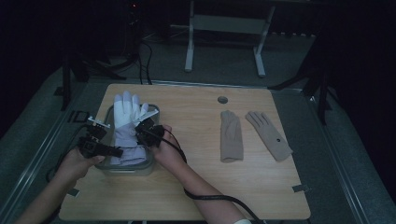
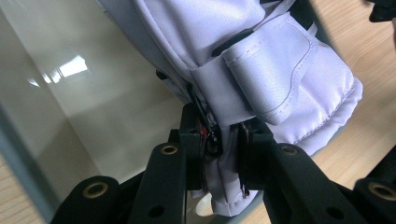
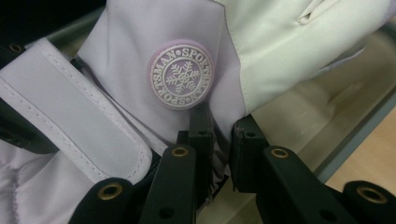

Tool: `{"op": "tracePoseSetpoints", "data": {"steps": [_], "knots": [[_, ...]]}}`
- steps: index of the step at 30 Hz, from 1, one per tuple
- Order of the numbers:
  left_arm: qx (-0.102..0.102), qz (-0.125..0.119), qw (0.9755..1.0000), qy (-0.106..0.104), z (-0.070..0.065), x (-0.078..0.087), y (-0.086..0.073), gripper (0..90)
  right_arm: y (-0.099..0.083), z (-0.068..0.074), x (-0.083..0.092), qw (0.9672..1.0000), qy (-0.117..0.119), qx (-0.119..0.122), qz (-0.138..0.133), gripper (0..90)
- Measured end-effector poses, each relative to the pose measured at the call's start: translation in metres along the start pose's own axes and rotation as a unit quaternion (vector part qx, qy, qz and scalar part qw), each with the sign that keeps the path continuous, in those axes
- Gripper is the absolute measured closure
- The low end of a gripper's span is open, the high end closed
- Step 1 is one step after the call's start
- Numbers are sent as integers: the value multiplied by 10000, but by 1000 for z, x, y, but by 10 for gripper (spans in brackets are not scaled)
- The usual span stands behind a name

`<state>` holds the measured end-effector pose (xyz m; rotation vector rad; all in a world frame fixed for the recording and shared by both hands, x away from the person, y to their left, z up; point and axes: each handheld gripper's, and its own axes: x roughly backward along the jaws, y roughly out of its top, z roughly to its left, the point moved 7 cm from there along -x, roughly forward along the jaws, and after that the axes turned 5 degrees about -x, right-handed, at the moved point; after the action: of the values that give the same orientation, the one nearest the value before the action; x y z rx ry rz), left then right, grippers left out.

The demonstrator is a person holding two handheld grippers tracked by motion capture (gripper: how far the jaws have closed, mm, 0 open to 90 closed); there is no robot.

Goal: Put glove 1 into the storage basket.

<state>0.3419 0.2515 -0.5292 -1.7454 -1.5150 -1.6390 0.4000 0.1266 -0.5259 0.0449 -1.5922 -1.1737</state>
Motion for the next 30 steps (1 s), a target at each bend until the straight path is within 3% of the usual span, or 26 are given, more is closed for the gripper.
{"op": "tracePoseSetpoints", "data": {"steps": [8, 12, 19, 22, 24, 25, 30], "knots": [[131, 343, 9993, -26, 4, -16, -7, 740, -16, -2, -16, 9979, 80, -142, 626, 807], [126, 559, 9984, -19, 6, -23, -9, 697, -18, -2, -20, 9967, 70, -251, 764, 807], [70, 500, 9987, 21, 6, -26, -9, 657, -19, -4, -23, 9953, 90, -363, 888, 752], [6, 463, 9989, 91, 5, -25, -9, 607, -17, -5, -20, 9959, 117, -291, 844, 670], [-55, 372, 9992, 157, 4, -23, -9, 572, -12, -7, -15, 9973, 23, -220, 704, 528], [-101, 287, 9993, 238, 4, -20, -9, 555, -9, -8, -13, 9978, 31, -184, 632, 508], [-215, -31, 9985, 493, 2, -8, -8, 456, 3, -14, 4, 9993, 102, -275, 243, 359]]}}
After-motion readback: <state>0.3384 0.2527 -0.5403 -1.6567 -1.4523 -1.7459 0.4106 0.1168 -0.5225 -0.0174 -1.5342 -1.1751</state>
